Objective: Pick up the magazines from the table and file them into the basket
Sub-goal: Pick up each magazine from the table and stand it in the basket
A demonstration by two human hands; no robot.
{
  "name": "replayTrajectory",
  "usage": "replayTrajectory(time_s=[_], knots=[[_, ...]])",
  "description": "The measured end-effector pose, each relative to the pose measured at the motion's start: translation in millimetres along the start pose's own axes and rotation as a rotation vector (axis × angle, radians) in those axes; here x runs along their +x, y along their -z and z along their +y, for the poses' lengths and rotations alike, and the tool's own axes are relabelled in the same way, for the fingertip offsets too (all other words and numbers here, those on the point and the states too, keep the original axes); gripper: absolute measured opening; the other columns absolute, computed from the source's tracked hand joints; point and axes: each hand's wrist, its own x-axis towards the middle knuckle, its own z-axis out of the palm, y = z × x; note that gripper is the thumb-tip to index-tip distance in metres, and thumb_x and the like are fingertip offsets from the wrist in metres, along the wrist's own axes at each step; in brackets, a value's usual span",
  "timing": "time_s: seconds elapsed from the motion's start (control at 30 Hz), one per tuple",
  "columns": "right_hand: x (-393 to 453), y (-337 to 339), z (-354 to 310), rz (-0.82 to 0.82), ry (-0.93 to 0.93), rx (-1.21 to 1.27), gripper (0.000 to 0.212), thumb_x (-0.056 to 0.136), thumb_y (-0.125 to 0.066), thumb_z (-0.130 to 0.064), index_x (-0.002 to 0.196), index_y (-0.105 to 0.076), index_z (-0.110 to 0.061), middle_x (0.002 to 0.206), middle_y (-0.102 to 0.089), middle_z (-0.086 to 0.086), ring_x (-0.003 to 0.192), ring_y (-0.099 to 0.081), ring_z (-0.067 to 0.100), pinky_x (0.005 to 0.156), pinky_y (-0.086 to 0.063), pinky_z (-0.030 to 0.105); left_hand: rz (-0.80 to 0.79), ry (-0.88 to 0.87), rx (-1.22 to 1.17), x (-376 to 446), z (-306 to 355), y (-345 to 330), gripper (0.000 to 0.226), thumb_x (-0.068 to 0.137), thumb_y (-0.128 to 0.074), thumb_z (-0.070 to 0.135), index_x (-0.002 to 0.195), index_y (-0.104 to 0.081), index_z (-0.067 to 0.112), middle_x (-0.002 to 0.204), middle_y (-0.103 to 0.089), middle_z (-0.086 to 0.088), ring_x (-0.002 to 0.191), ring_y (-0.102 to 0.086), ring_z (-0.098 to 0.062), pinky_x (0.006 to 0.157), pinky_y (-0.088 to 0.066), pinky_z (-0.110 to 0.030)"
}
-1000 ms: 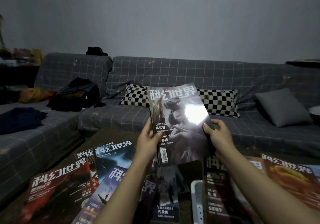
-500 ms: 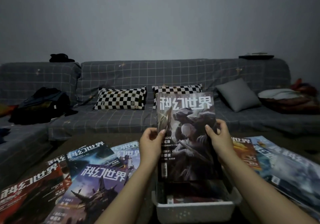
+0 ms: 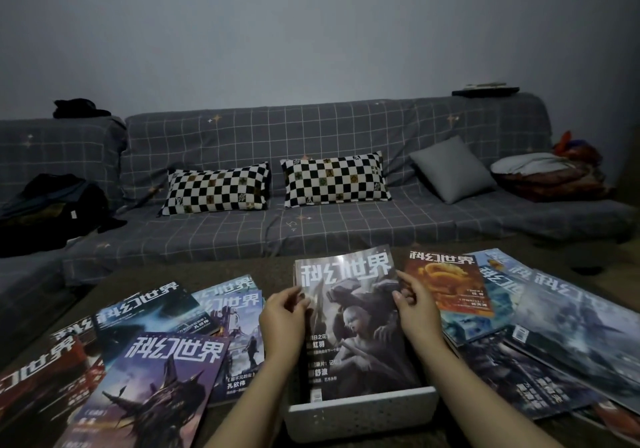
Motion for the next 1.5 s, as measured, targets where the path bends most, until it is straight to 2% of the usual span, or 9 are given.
replayTrajectory(time_s=[0.23, 0.4, 0.77, 0.93, 1.07, 1.13, 1.27, 1.33, 1.5], knots=[[3, -8, 6, 0.043, 0.007, -0.152, 0.038, 0.09, -0.055, -0.004, 0.127, -0.056, -0.012, 0.12, -0.053, 0.014, 0.094, -0.049, 0.015, 0.08, -0.038, 0.022, 0.016, 0.004, 0.103, 4, -8, -7, 0.045, 0.083, -0.069, 0.018, 0.126, -0.058, 0.01, 0.116, -0.058, -0.01, 0.098, -0.055, -0.016, 0.088, -0.044, -0.027], [5, -13, 12, 0.057, -0.027, -0.293, 0.035, 0.089, -0.056, -0.008, 0.124, -0.058, -0.005, 0.127, -0.053, 0.015, 0.116, -0.051, 0.029, 0.095, -0.038, 0.029, -0.022, 0.034, 0.102, 8, -11, -5, 0.038, 0.084, -0.069, 0.021, 0.12, -0.064, 0.012, 0.11, -0.065, -0.009, 0.097, -0.061, -0.02, 0.079, -0.046, -0.027], [-2, -14, 7, 0.007, -0.021, -0.37, 0.051, 0.09, -0.057, -0.012, 0.137, -0.041, -0.005, 0.129, -0.047, 0.013, 0.118, -0.046, 0.026, 0.098, -0.037, 0.029, -0.091, 0.062, 0.077, 3, -8, 3, 0.041, 0.089, -0.062, 0.027, 0.127, -0.059, 0.014, 0.122, -0.062, -0.008, 0.107, -0.059, -0.02, 0.09, -0.048, -0.032], [-27, -16, -14, 0.029, 0.149, -0.215, 0.044, 0.087, -0.063, -0.016, 0.129, -0.054, -0.009, 0.124, -0.053, 0.008, 0.111, -0.05, 0.019, 0.089, -0.035, 0.02, -0.09, 0.076, -0.031, -11, -6, 26, 0.037, 0.091, -0.058, 0.031, 0.124, -0.06, 0.013, 0.121, -0.064, -0.003, 0.106, -0.06, -0.016, 0.089, -0.048, -0.031], [-61, -41, -38, -0.106, 0.182, -0.049, 0.04, 0.087, -0.062, -0.015, 0.126, -0.057, -0.013, 0.12, -0.056, 0.0, 0.095, -0.055, 0.002, 0.076, -0.039, 0.002, -0.133, 0.082, -0.108, -21, -11, 58, 0.025, 0.093, -0.054, 0.031, 0.104, -0.07, 0.014, 0.105, -0.072, -0.005, 0.087, -0.068, -0.011, 0.076, -0.054, -0.03], [-80, -60, -51, -0.181, 0.187, 0.034, 0.04, 0.087, -0.062, -0.013, 0.126, -0.057, -0.014, 0.111, -0.061, 0.001, 0.085, -0.055, -0.006, 0.068, -0.04, -0.003, -0.114, 0.07, -0.091, -25, -17, 80, 0.018, 0.093, -0.055, 0.031, 0.093, -0.071, 0.023, 0.095, -0.072, 0.0, 0.087, -0.069, -0.015, 0.082, -0.054, -0.038], [-120, -99, -72, -0.343, 0.207, 0.131, 0.037, 0.087, -0.062, -0.012, 0.124, -0.057, -0.017, 0.095, -0.062, -0.004, 0.084, -0.057, -0.004, 0.068, -0.042, -0.001, -0.055, 0.064, -0.055, -30, -32, 126, 0.018, 0.094, -0.053, 0.029, 0.094, -0.071, 0.022, 0.088, -0.072, 0.001, 0.083, -0.069, -0.014, 0.083, -0.054, -0.036], [-138, -121, -78, -0.414, 0.213, 0.145, 0.036, 0.087, -0.062, -0.011, 0.123, -0.058, -0.014, 0.093, -0.062, -0.003, 0.083, -0.059, -0.002, 0.067, -0.042, -0.001, -0.013, 0.05, 0.082, -31, -46, 150, 0.022, 0.094, -0.051, 0.031, 0.086, -0.07, 0.022, 0.079, -0.071, 0.003, 0.079, -0.067, -0.013, 0.072, -0.049, -0.028], [-169, -171, -72, -0.544, 0.216, 0.047, 0.039, 0.087, -0.063, -0.016, 0.126, -0.057, -0.011, 0.109, -0.063, 0.005, 0.081, -0.056, 0.0, 0.065, -0.039, -0.003, 0.055, 0.072, 0.267, -31, -81, 196, 0.026, 0.094, -0.05, 0.03, 0.081, -0.067, 0.016, 0.083, -0.071, -0.004, 0.08, -0.063, -0.019, 0.07, -0.046, -0.03]])
